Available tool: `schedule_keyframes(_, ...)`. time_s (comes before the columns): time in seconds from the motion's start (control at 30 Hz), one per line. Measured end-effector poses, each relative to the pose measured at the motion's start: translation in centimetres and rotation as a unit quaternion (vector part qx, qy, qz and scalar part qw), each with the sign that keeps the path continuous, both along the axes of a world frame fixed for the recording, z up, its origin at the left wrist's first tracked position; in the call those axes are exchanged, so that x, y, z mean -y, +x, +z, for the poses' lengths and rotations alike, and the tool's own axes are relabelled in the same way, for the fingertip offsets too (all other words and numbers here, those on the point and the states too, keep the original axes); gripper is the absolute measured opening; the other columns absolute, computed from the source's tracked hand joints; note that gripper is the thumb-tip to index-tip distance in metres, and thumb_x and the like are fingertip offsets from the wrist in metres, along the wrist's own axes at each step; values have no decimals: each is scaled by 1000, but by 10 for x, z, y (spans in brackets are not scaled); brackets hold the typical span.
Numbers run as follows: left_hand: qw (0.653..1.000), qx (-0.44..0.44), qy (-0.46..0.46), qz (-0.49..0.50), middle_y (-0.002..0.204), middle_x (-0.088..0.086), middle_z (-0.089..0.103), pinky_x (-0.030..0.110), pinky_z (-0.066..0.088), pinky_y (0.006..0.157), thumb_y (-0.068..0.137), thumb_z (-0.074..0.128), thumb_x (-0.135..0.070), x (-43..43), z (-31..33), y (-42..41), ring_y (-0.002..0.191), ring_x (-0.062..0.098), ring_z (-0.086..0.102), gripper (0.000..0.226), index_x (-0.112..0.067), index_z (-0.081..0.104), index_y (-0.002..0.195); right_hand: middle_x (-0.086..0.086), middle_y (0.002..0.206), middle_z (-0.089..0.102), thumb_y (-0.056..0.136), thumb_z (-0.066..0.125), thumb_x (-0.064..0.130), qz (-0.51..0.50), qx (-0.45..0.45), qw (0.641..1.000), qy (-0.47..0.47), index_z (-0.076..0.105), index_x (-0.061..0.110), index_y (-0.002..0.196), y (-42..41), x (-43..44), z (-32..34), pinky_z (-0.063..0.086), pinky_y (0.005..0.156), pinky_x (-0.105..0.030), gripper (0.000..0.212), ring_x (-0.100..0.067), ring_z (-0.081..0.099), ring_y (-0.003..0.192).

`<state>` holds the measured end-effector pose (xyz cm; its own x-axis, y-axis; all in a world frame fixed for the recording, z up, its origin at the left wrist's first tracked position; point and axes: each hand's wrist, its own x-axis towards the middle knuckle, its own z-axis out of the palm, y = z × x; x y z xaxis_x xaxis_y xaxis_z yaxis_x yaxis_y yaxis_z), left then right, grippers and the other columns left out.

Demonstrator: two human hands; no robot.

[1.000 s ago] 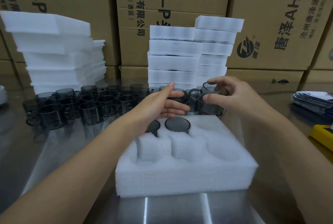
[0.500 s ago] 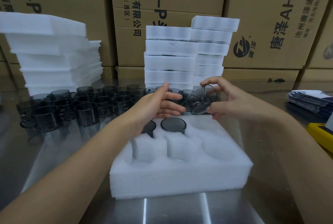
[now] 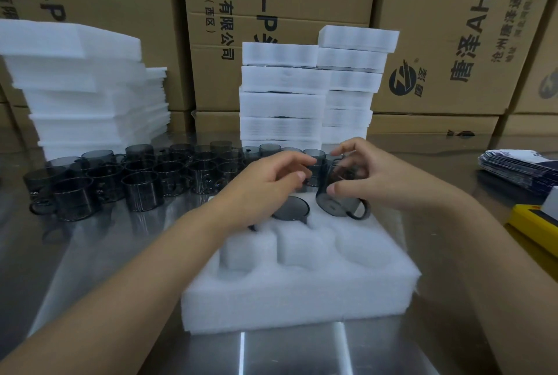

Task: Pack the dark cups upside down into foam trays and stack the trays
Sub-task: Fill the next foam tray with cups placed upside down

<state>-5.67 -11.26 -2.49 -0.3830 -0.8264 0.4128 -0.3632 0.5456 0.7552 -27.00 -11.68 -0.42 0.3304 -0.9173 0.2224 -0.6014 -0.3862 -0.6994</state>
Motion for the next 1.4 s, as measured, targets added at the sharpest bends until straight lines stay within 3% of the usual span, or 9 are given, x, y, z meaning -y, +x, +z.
schedule_keyframes(0.1,995,81,-67,-6,114,-14,63,23,45,93,97,45,-6,-3,0,0,103,0,58,44,-47,55,110,25,94,66,50,72,58,0,-9,1000,-13,57,44,102,1,0,-2,55,78,-42,55,-4,62,75)
schedule_keyframes(0.2,985,134,-105,-2,113,-16,59,21,44,90,95,44,-5,-3,-1,0,101,-2,54,45,-39,59,120,21,93,67,51,71,52,9,-7,1000,-21,62,46,99,4,1,-3,58,76,-41,49,-13,66,83)
schedule_keyframes(0.47,979,169,-110,-11,99,-20,54,14,41,83,96,45,-4,-4,0,0,99,2,54,39,-31,66,116,40,75,59,75,77,35,46,-88,995,-2,61,43,106,0,2,-1,40,56,-7,36,14,56,66)
schedule_keyframes(0.63,980,172,-98,-12,97,-21,55,9,35,74,95,46,-4,-3,-1,0,92,-2,53,38,-32,68,111,42,83,59,73,75,52,47,-133,990,24,58,46,112,-2,2,0,39,67,-11,42,20,55,74)
schedule_keyframes(0.77,981,168,-98,-17,98,-20,56,6,33,73,94,46,-2,-3,-1,1,91,-2,53,41,-31,68,111,23,103,67,60,49,83,-30,-29,999,18,64,41,105,-1,6,-2,50,85,-26,63,-1,63,92)
schedule_keyframes(0.9,980,161,-114,-21,110,-17,60,9,37,79,94,46,0,-4,0,1,98,1,54,42,-29,70,112,2,92,70,91,43,59,-108,-75,991,2,67,25,96,-2,14,-9,48,73,-31,42,-12,59,73)
schedule_keyframes(1.07,978,183,-101,-18,105,-29,55,4,32,72,93,44,1,-4,2,0,89,-5,53,44,-29,72,110,3,65,57,90,45,60,-115,-141,983,21,64,23,83,-4,16,-13,45,65,-28,42,-11,54,59)
schedule_keyframes(1.23,981,183,-64,-32,107,-26,57,-2,30,71,92,45,3,-4,3,0,85,-22,48,44,-27,72,109,-11,90,65,91,38,66,-113,-186,974,67,62,19,93,-3,16,-15,52,77,-35,52,-25,63,84)
schedule_keyframes(1.4,981,189,-39,-33,107,-28,58,-1,33,73,94,45,0,-5,4,1,93,-17,50,42,-28,73,107,-7,89,59,91,38,64,-106,-204,971,70,61,8,103,-3,17,-17,48,68,-27,62,-18,56,78)
